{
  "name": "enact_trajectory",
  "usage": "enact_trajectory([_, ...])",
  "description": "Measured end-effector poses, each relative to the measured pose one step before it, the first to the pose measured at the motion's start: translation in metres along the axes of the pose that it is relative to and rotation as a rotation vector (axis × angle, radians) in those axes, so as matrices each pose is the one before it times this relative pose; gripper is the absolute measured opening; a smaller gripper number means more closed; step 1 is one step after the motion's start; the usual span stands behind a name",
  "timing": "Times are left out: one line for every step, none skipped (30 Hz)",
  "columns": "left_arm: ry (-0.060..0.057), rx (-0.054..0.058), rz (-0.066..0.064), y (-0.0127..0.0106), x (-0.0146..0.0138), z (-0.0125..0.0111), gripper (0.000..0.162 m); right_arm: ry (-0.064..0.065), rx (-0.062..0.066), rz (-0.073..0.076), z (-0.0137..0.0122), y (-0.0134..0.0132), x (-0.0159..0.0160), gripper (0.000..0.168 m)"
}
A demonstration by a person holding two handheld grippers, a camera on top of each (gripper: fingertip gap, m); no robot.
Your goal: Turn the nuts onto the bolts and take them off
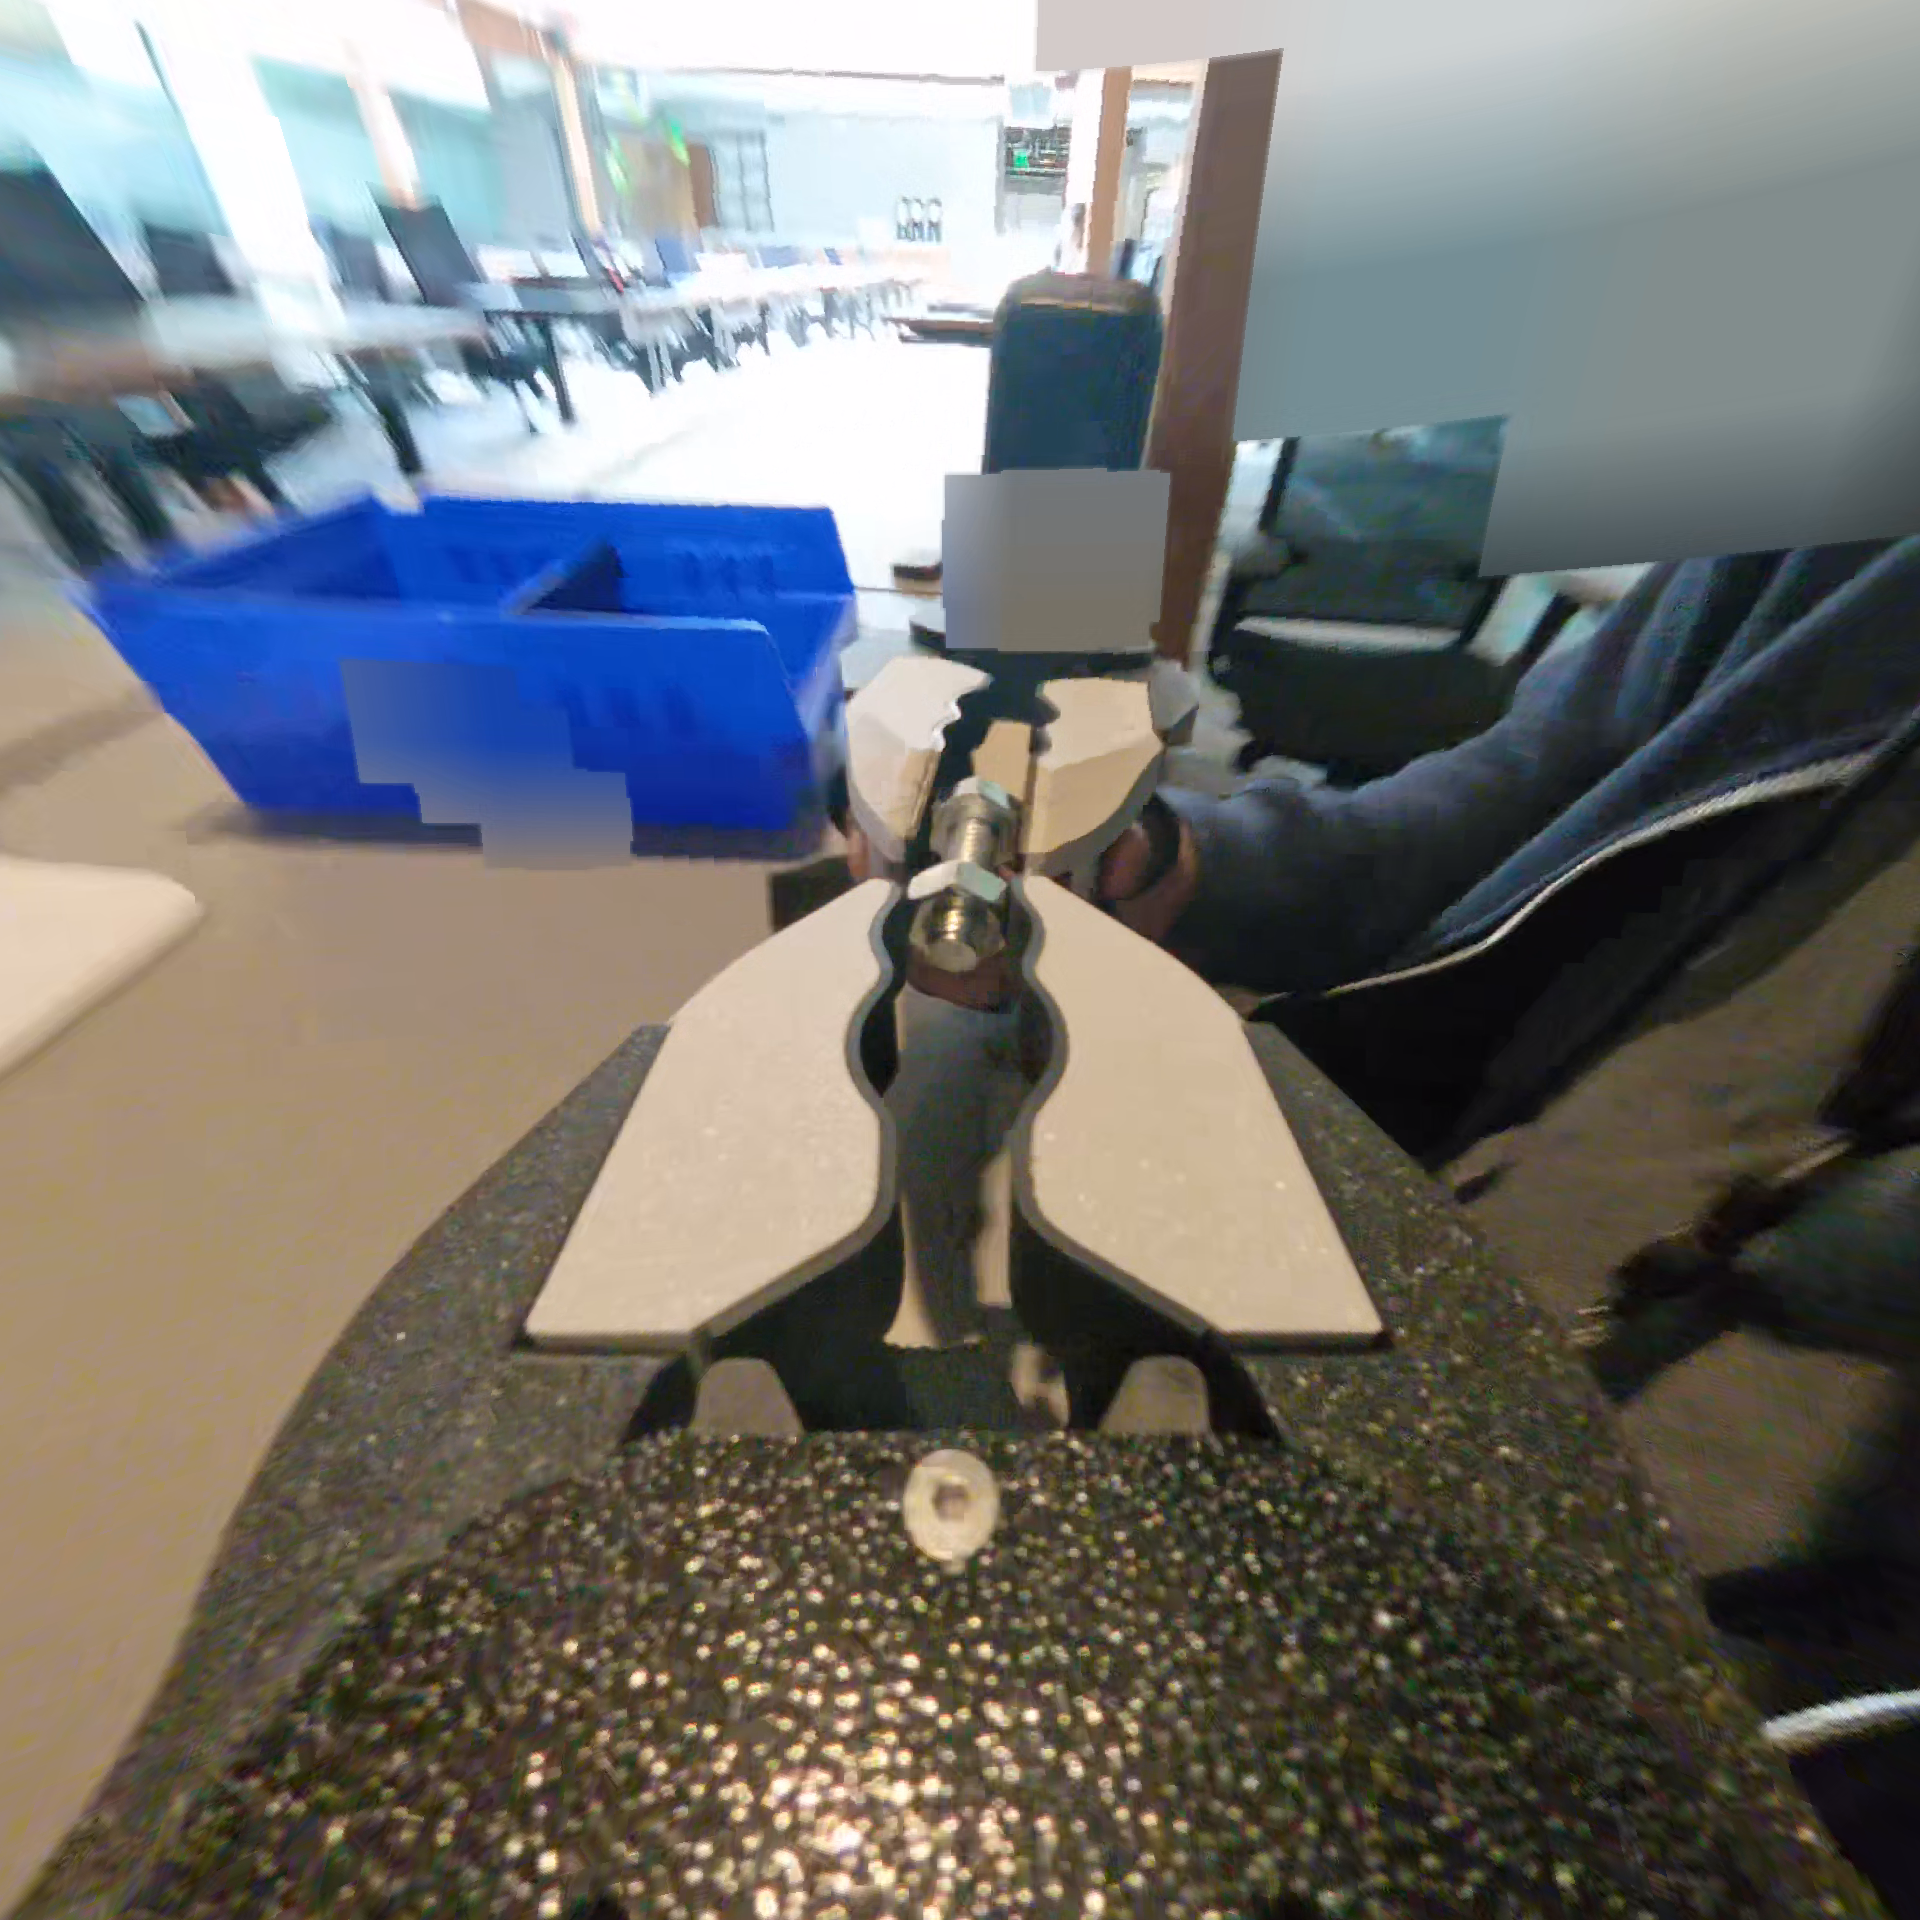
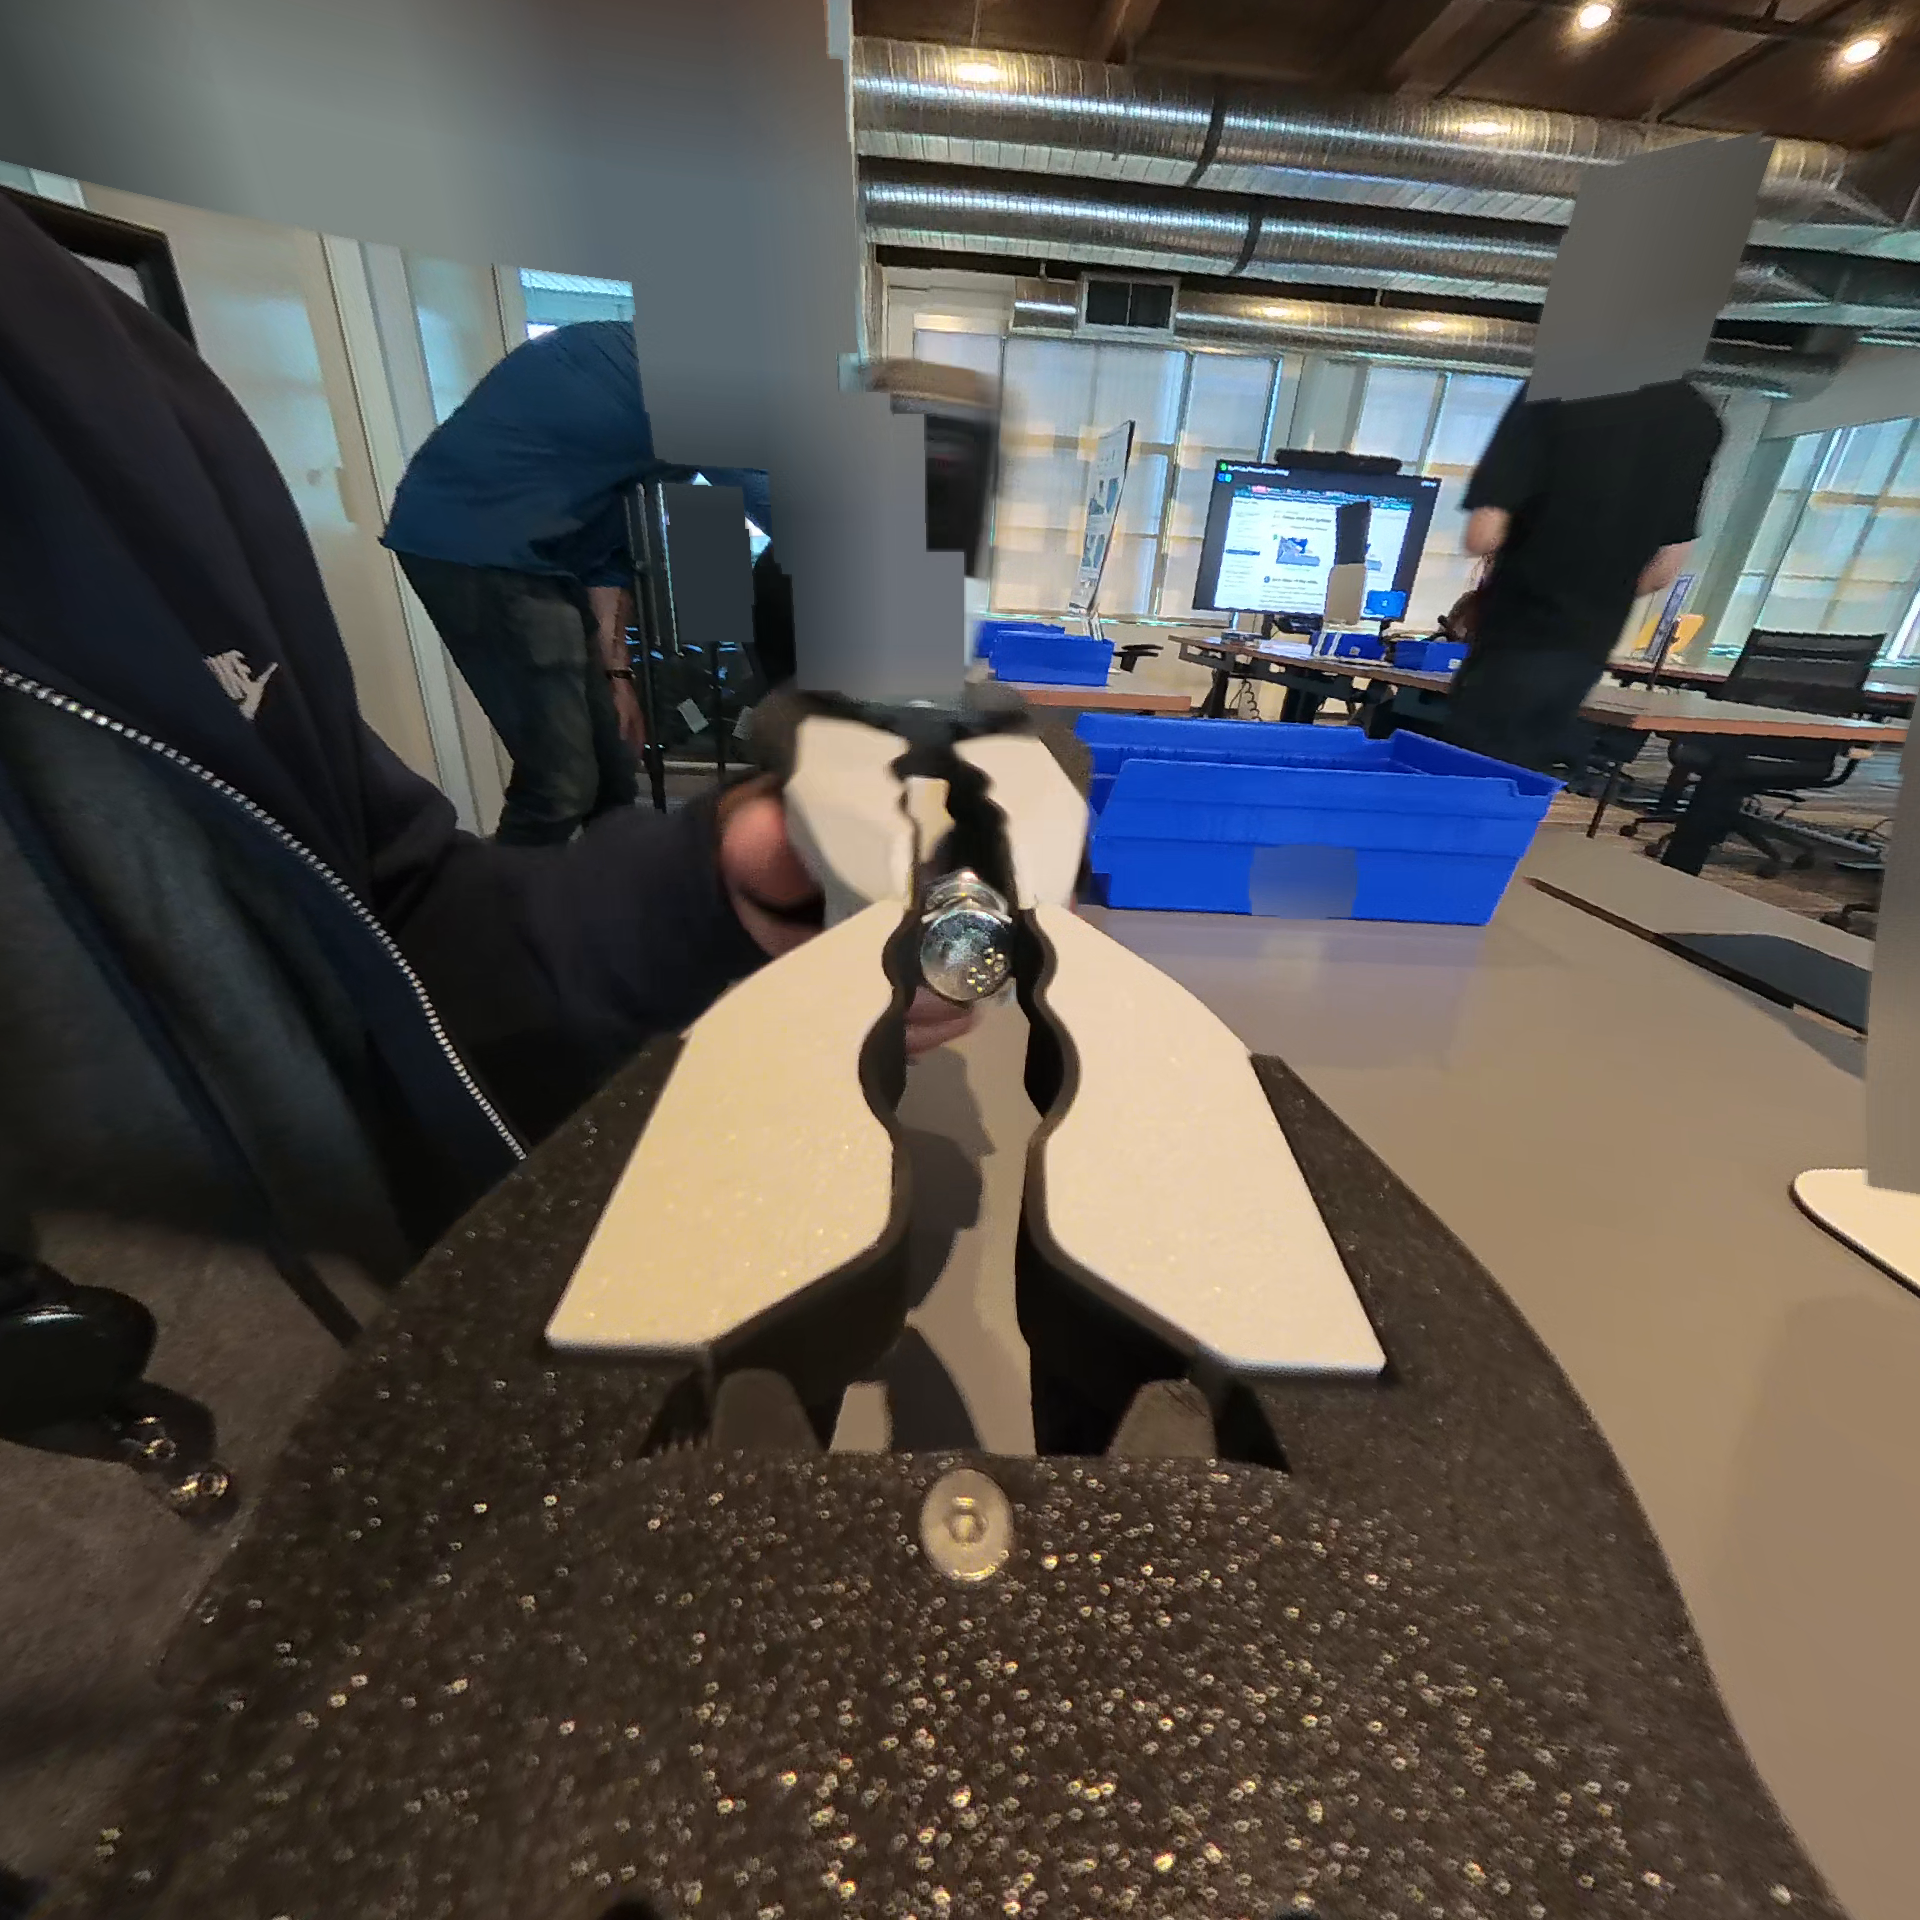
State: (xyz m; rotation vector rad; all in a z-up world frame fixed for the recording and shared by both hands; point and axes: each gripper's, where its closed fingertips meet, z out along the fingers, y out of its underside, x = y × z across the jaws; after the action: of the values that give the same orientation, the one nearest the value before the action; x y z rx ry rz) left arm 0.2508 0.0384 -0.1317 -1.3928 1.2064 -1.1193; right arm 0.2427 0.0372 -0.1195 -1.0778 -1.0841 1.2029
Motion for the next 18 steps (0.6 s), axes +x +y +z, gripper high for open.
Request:
enact_trajectory([0.0333, -0.0015, -0.1109, 0.00000, 0.00092, -0.00027, 0.018, -0.0003, -0.0006, -0.0018, 0.00016, -0.00001, -0.00022, 0.017])
enact_trajectory([0.0262, 0.0035, -0.0883, 0.00004, 0.00064, -0.00008, 0.017, -0.0006, -0.0005, -0.0015, 0.00005, 0.00007, -0.00017, 0.017])
enact_trajectory([0.0219, 0.0069, -0.0673, 0.00004, 0.00065, 0.00016, 0.017, -0.0015, 0.0014, 0.0005, 0.00000, -0.00019, -0.00012, 0.017])
enact_trajectory([0.0209, 0.0117, -0.0444, -0.00066, 0.00074, -0.00001, 0.017, -0.0025, 0.0044, 0.0039, -0.00017, -0.00052, -0.00009, 0.017])
enact_trajectory([0.0229, 0.0151, -0.0233, -0.00131, 0.00123, -0.00013, 0.017, -0.0053, 0.0082, 0.0080, -0.00040, -0.00098, -0.00021, 0.017])
enact_trajectory([0.0338, 0.0178, 0.0010, -0.00169, 0.00303, -0.00017, 0.021, -0.0040, 0.0105, 0.0090, -0.00073, -0.00136, 0.00020, 0.017])
enact_trajectory([0.0329, 0.0165, 0.0178, -0.00153, 0.00382, -0.00004, 0.028, -0.0014, 0.0083, 0.0081, -0.00081, -0.00098, 0.00048, 0.017])
enact_trajectory([0.0178, 0.0132, 0.0355, -0.00138, 0.00278, -0.00008, 0.035, -0.0021, 0.0074, 0.0080, -0.00068, -0.00086, 0.00029, 0.017])
enact_trajectory([-0.0100, 0.0147, 0.0557, -0.00195, 0.00008, -0.00018, 0.041, -0.0051, 0.0080, 0.0090, -0.00044, -0.00091, 0.00002, 0.017])
enact_trajectory([-0.0322, 0.0186, 0.0769, -0.00245, -0.00244, -0.00066, 0.044, -0.0044, 0.0074, 0.0076, -0.00040, -0.00083, 0.00000, 0.017])
enact_trajectory([-0.0398, 0.0207, 0.0991, -0.00275, -0.00284, -0.00098, 0.045, -0.0034, 0.0057, 0.0062, -0.00031, -0.00068, 0.00002, 0.017])
enact_trajectory([-0.0385, 0.0217, 0.1139, -0.00272, -0.00171, -0.00106, 0.045, -0.0050, 0.0051, 0.0083, -0.00028, -0.00049, -0.00013, 0.017])
enact_trajectory([-0.0387, 0.0183, 0.1158, -0.00257, -0.00123, -0.00103, 0.044, -0.0066, 0.0064, 0.0096, -0.00032, -0.00061, -0.00023, 0.017])
enact_trajectory([-0.0339, 0.0040, 0.1122, -0.00078, -0.00064, -0.00061, 0.043, -0.0069, 0.0064, 0.0095, -0.00022, -0.00061, -0.00026, 0.017])
enact_trajectory([-0.0180, -0.0060, 0.1002, 0.00041, 0.00152, -0.00015, 0.041, -0.0057, 0.0050, 0.0090, -0.00024, -0.00041, -0.00008, 0.017])
enact_trajectory([-0.0073, -0.0118, 0.0809, 0.00110, 0.00254, 0.00035, 0.039, -0.0033, 0.0043, 0.0051, -0.00024, -0.00051, 0.00000, 0.017])
enact_trajectory([-0.0057, -0.0195, 0.0651, 0.00186, 0.00214, 0.00051, 0.039, -0.0043, 0.0033, 0.0044, -0.00012, -0.00034, -0.00017, 0.017])
enact_trajectory([-0.0067, -0.0110, 0.0512, 0.00084, 0.00157, 0.00042, 0.038, -0.0053, 0.0022, 0.0064, 0.00009, -0.00013, -0.00034, 0.017])
